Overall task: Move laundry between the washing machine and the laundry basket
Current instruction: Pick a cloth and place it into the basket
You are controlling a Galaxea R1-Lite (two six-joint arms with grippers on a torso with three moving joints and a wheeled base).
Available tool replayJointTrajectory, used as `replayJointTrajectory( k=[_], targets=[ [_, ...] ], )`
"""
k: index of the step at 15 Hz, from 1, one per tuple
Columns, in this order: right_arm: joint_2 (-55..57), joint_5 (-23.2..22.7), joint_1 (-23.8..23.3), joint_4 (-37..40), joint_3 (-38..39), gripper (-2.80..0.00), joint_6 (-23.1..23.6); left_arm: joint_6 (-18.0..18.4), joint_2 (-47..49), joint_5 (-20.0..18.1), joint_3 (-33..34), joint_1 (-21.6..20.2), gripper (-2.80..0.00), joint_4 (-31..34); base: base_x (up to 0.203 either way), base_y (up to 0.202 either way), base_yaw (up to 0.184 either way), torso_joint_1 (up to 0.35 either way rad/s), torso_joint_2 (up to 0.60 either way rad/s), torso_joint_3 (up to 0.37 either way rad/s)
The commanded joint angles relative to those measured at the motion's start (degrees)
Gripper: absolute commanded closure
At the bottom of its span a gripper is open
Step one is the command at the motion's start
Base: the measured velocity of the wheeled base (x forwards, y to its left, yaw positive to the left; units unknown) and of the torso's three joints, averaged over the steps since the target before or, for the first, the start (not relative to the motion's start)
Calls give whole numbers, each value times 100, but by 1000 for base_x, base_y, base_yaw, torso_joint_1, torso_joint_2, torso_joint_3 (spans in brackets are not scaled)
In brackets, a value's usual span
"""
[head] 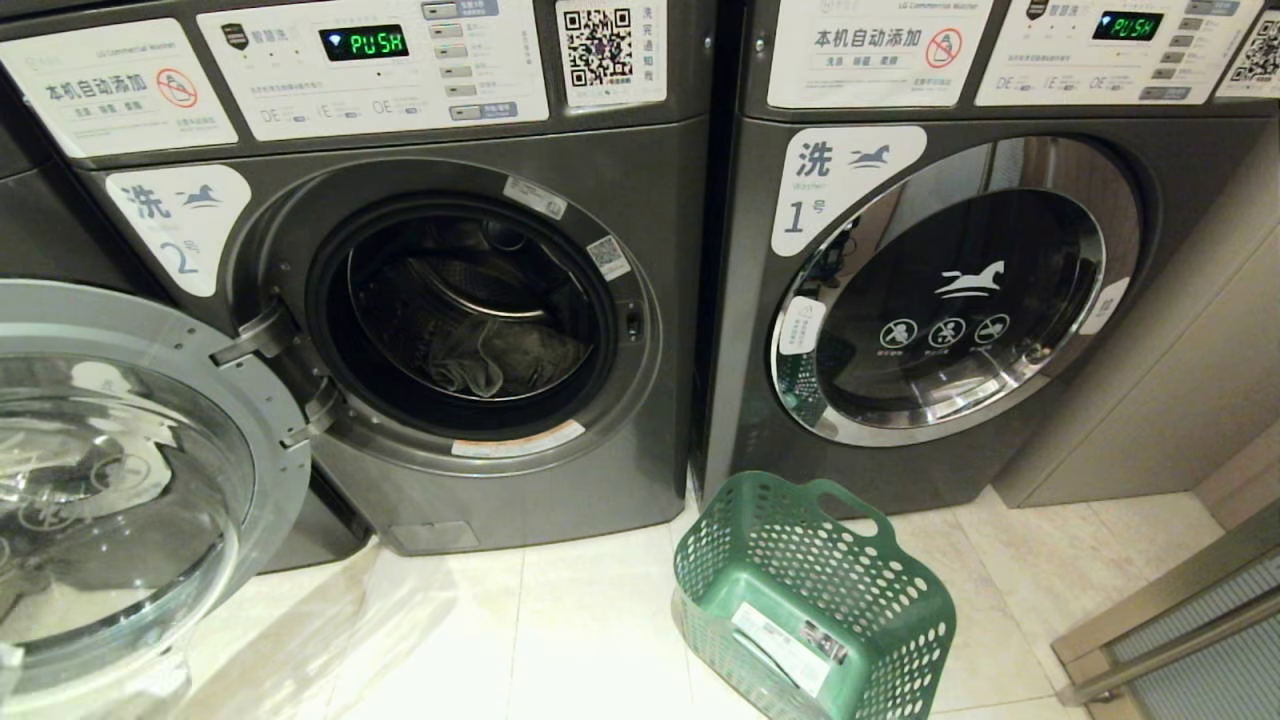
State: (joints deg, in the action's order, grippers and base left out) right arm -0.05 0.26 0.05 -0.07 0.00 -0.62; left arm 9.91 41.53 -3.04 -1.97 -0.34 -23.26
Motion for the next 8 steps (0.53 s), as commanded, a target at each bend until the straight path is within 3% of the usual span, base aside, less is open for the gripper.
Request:
replayJointTrajectory(
  k=[1,4,8],
  targets=[
    [-4,0,4,-1,0,0,1,-53,-1499,-62,163,114,0,686,0,0,0,0,0,0],
    [-4,0,4,-1,0,0,1,-226,-2967,-167,105,107,0,1901,0,0,0,0,0,0],
    [-4,0,1,-1,0,0,1,-198,-4143,-29,195,14,0,2316,0,0,0,0,0,0]
  ],
)
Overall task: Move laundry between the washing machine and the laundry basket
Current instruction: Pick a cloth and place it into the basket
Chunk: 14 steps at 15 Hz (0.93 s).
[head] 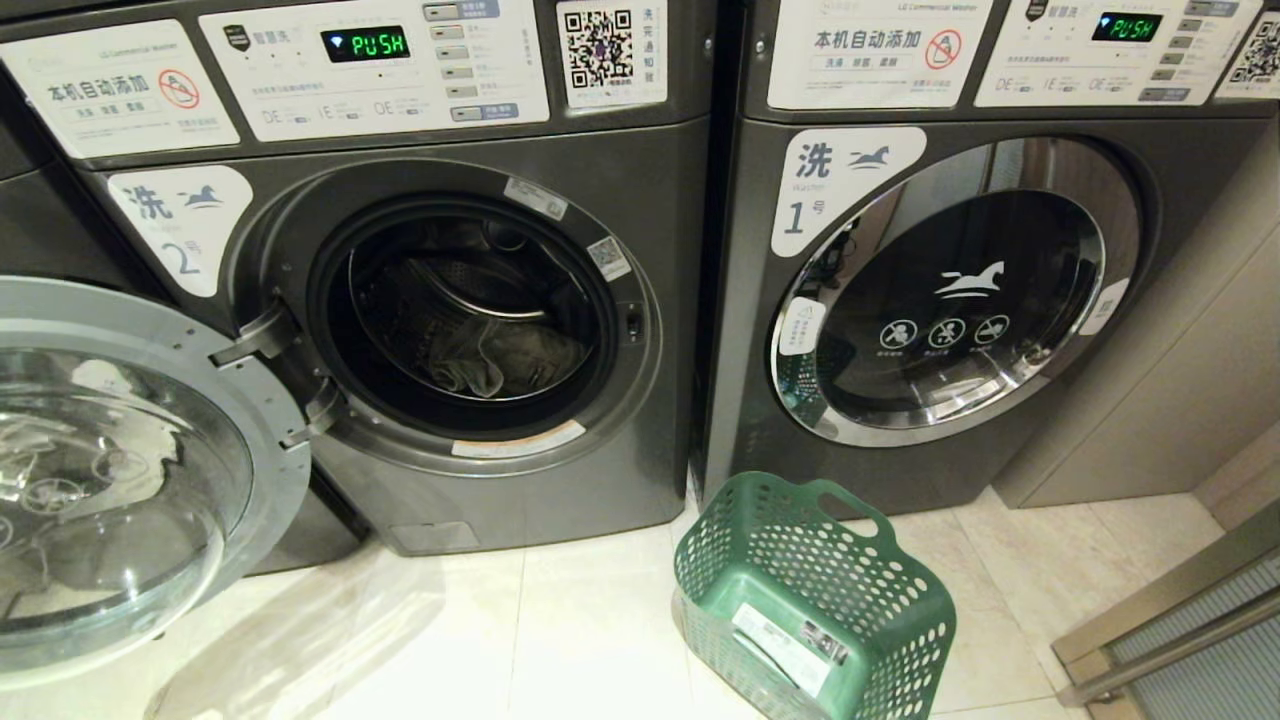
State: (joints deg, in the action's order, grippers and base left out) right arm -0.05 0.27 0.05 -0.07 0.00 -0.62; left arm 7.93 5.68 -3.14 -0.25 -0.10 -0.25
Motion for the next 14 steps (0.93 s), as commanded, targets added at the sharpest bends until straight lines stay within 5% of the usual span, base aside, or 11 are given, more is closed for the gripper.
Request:
replayJointTrajectory(
  k=[1,8,11,14],
  targets=[
    [-4,0,4,-1,0,0,1,35,-585,91,33,-16,0,116,0,0,0,0,0,0],
    [-4,0,2,-1,0,0,1,-84,-585,134,33,-17,0,141,0,0,0,0,0,0],
    [-4,0,4,-1,0,0,1,-556,-585,287,33,-17,0,131,0,0,0,0,0,0],
    [-4,0,-5,-1,0,0,1,-574,-585,290,33,-17,0,131,0,0,0,0,0,0]
  ],
)
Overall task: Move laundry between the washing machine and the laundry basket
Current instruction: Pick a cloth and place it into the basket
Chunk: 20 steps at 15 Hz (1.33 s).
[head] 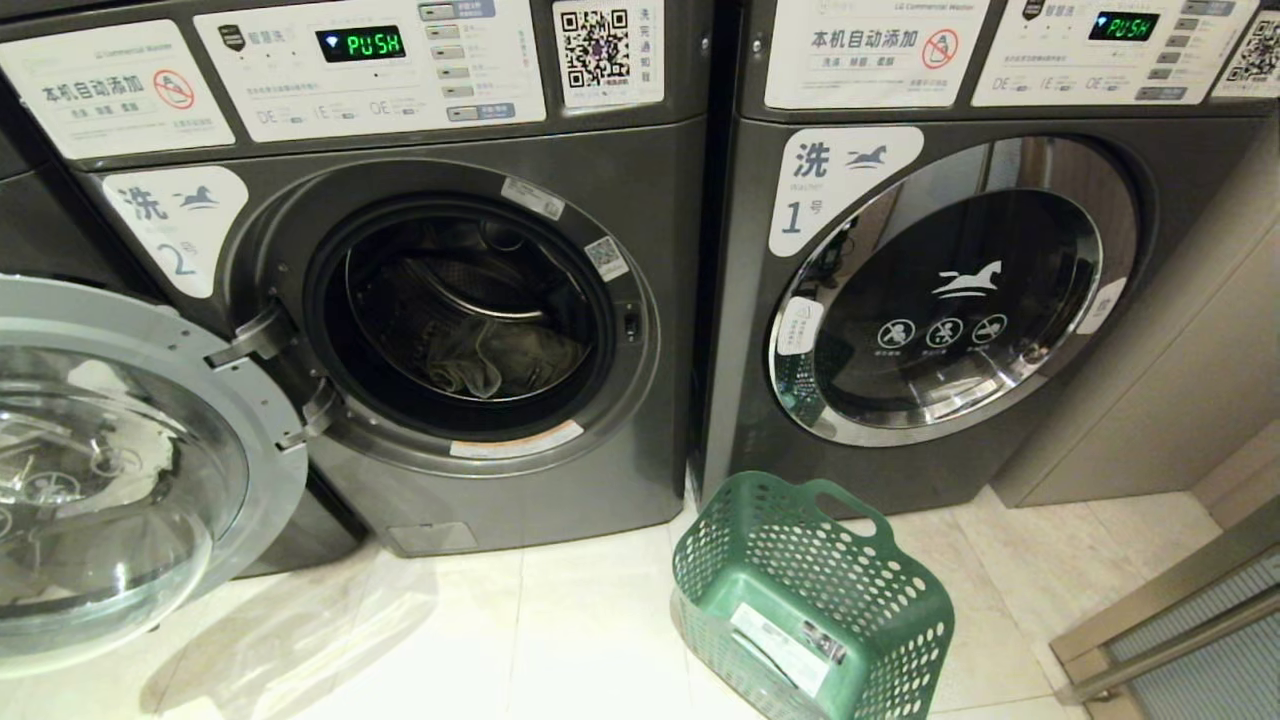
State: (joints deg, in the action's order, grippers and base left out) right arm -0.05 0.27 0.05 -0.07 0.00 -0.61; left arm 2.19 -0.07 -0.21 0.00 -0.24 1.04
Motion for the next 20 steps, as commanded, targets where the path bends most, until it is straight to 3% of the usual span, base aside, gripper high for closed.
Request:
replayJointTrajectory(
  k=[1,7,15,20],
  targets=[
    [-4,0,4,-1,0,0,-1,18,-10,-6,9,-2,0,2,0,0,0,0,0,0],
    [-4,-9,4,-1,0,0,43,252,-4,-49,9,-2,0,2,-2,164,-2,3,4,1],
    [-4,-9,4,-1,0,0,61,264,-10,-76,9,-2,0,11,0,189,-1,4,5,2],
    [-4,-44,4,6,0,0,180,282,-10,-85,9,-2,0,2,0,20,-1,0,0,0]
  ],
)
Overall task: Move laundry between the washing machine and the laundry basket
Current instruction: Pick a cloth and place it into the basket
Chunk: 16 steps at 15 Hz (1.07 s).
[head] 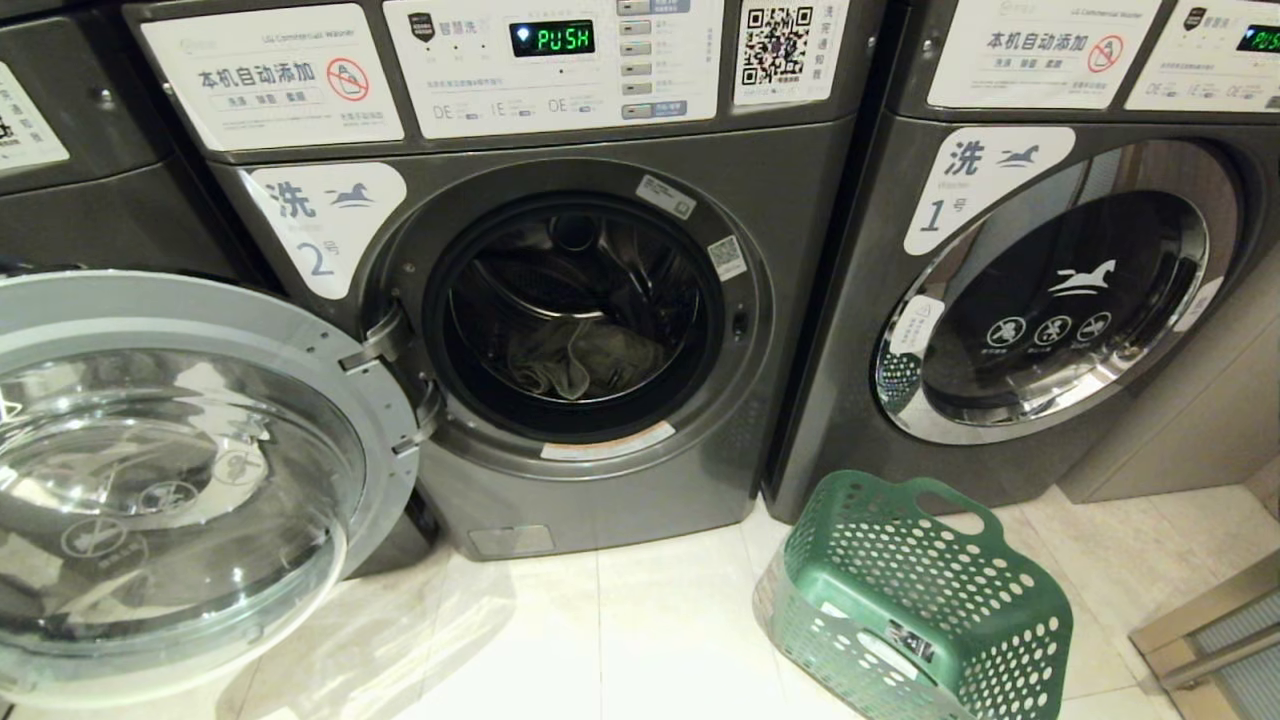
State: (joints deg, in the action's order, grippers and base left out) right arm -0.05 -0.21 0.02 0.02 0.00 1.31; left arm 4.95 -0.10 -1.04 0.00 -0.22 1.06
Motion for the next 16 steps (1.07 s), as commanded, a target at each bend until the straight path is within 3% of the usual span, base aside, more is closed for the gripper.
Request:
replayJointTrajectory(
  k=[1,4,16],
  targets=[
    [-4,-12,6,15,-8,0,60,-3,-8,-1,9,-4,0,-1,0,0,0,0,0,0],
    [-4,-14,6,16,-5,0,63,-3,-8,-1,9,-4,0,-1,3,-1,64,1,2,2],
    [-4,-14,2,-2,0,0,63,-38,-8,7,9,-4,0,-1,1,-9,175,4,2,2]
  ],
)
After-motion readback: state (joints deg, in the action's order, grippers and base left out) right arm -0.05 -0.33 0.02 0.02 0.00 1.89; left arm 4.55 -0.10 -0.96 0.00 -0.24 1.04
